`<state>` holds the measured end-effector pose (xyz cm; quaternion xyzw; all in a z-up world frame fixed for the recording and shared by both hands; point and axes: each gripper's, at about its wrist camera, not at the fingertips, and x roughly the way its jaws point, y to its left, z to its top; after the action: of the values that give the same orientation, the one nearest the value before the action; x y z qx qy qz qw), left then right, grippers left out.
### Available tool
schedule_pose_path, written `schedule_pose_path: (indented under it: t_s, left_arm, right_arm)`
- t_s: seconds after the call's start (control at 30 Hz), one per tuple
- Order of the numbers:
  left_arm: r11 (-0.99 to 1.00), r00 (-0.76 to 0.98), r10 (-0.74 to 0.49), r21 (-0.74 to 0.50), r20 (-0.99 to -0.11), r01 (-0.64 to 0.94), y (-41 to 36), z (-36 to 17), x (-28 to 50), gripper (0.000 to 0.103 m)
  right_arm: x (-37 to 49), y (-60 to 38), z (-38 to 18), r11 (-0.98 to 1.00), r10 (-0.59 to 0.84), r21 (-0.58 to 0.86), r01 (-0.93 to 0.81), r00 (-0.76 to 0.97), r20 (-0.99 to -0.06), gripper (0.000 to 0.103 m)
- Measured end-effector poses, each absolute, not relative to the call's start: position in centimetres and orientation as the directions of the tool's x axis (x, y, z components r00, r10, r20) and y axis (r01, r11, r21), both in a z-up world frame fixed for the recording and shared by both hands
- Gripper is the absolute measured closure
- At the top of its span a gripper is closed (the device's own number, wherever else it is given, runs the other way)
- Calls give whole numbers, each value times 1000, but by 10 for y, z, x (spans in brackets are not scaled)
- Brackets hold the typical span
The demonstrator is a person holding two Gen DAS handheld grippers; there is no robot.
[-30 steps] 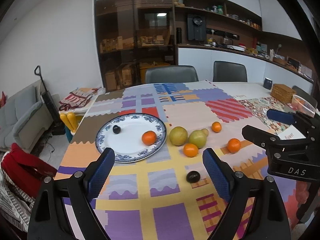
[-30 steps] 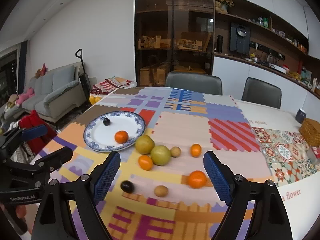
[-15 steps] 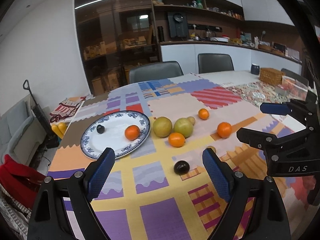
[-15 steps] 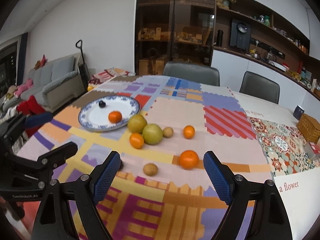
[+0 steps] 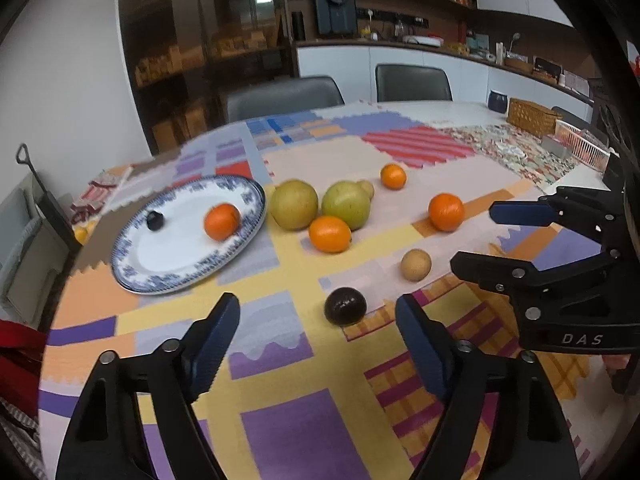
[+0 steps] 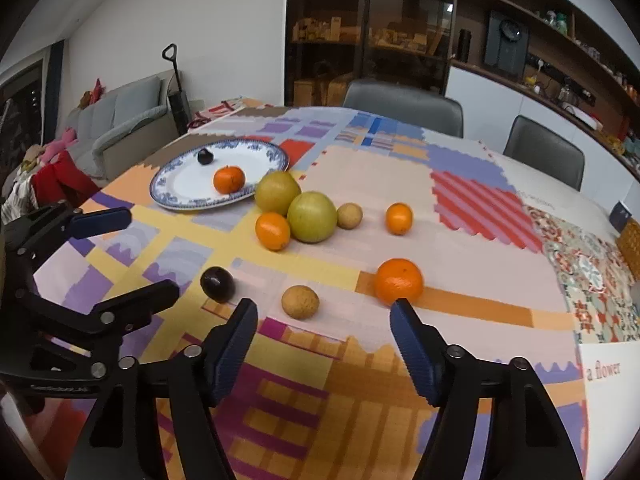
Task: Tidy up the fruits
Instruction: 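Move both open tools back toward the remaining fruits, then grasp the second dark plum with the left tool while the right grasps a brown fruit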
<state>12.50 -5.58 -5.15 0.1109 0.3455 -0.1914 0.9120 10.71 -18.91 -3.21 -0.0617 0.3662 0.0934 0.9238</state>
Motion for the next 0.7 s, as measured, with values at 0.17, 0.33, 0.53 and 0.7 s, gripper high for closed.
schedule_pose_path:
  t_s: [0.17, 0.33, 0.53, 0.7]
  left_arm:
    - [887, 646, -279, 66, -711, 456, -64, -65, 135, 36]
    - [877, 617, -279, 67, -736, 476, -72, -74, 142, 44]
    - [878, 590, -275, 52, -759, 476, -75, -80, 152, 53]
    - [876, 565, -280, 34, -776, 481, -76, -85, 157, 62]
  right_arm:
    - [120, -190, -48, 972, 155, -9, -235, 669, -727, 47]
    - [129, -189, -58, 969, 179, 20, -247, 641, -747, 53]
    - [139, -183, -65, 962, 197, 27, -270, 624, -756, 60]
    - [146, -180, -69, 960, 201, 31, -277, 613, -764, 64]
